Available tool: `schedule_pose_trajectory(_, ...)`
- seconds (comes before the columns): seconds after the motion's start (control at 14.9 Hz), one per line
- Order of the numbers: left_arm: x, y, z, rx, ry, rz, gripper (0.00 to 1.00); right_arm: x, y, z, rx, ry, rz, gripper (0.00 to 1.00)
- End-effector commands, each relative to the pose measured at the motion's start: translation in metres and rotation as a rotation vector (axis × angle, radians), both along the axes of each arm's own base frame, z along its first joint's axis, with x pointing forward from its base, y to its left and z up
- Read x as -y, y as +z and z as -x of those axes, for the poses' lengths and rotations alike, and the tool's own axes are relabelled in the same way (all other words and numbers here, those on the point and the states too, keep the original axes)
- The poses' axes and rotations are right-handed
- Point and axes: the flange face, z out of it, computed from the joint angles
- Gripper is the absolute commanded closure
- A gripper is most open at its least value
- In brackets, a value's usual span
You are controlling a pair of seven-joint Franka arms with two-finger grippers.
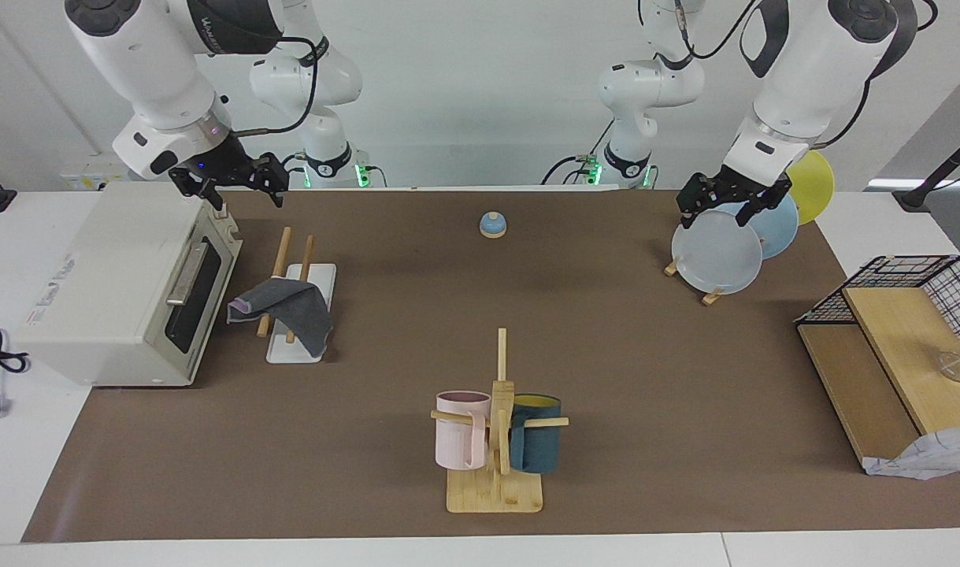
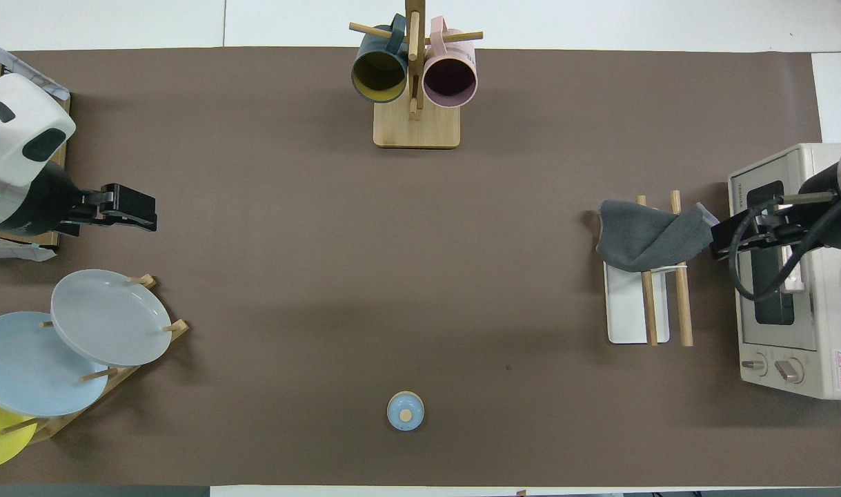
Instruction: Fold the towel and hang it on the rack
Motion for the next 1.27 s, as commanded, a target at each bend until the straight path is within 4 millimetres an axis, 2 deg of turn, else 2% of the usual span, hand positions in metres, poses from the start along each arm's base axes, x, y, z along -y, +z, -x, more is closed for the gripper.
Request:
schedule_pose_trajectory(0.0, -0.003, 0.003, 0.007, 0.01, 0.012, 0.007, 0.0, 0.009, -0.001, -0.011, -0.025, -0.037, -0.008, 0.0)
schedule_pose_trajectory(0.34, -0.003, 0.003, 0.007, 0.01, 0.012, 0.007, 0.0, 0.008, 0.002, -0.008, -0.028, -0.068, 0.014, 0.0)
schedule_pose_trajectory(0.74, -0.003, 0.003, 0.007, 0.01, 0.012, 0.007, 0.0, 0.009, 0.009, -0.017, 0.052, -0.082, 0.026, 0.0)
schedule_pose_trajectory(1.21, -0.003, 0.003, 0.007, 0.01, 0.012, 0.007, 0.0, 0.02, 0.006, -0.022, 0.083, -0.1, 0.025, 0.0)
